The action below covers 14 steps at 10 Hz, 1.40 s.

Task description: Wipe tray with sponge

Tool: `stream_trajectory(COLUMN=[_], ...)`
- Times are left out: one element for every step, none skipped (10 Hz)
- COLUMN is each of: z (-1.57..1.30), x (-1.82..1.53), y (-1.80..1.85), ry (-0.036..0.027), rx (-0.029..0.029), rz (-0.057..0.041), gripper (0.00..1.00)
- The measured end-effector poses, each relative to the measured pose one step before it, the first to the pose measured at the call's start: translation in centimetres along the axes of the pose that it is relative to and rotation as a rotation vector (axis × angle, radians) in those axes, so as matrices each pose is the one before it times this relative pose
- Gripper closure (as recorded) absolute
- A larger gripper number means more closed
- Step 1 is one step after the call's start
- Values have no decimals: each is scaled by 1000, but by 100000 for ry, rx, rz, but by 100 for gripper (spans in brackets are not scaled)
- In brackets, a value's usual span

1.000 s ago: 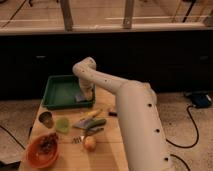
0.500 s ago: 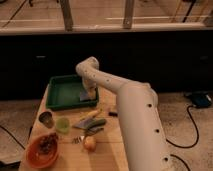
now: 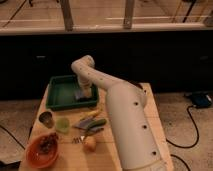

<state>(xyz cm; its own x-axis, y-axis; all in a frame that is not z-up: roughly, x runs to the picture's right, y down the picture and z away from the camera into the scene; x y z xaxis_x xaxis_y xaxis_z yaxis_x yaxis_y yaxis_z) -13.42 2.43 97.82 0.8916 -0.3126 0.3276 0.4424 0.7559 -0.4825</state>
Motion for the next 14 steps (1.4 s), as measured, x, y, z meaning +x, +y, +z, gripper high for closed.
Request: stream_trajectory(z=[88, -138, -57, -36, -72, -214, -155, -464, -222, -217, 98, 267, 268, 368], x=[-1060, -720, -493, -253, -414, 400, 729, 1556, 1207, 1031, 209, -434, -774, -1374], y=[341, 504, 714, 566, 602, 559, 324, 650, -129, -679, -1253, -807, -729, -1047], ry=[-1817, -1175, -736, -355, 129, 592, 1195, 2096, 1482, 1366, -227, -632, -870, -1463], rx=[-108, -149, -679, -766, -1019, -716, -383, -676, 629, 1028, 1086, 161, -53, 142], rz=[-1909, -1277, -899, -447, -534, 1081, 912, 2636, 1634, 1261, -168, -1094, -1749, -3180], gripper=[98, 98, 98, 98, 98, 98, 98, 98, 98, 98, 98, 98, 98, 98])
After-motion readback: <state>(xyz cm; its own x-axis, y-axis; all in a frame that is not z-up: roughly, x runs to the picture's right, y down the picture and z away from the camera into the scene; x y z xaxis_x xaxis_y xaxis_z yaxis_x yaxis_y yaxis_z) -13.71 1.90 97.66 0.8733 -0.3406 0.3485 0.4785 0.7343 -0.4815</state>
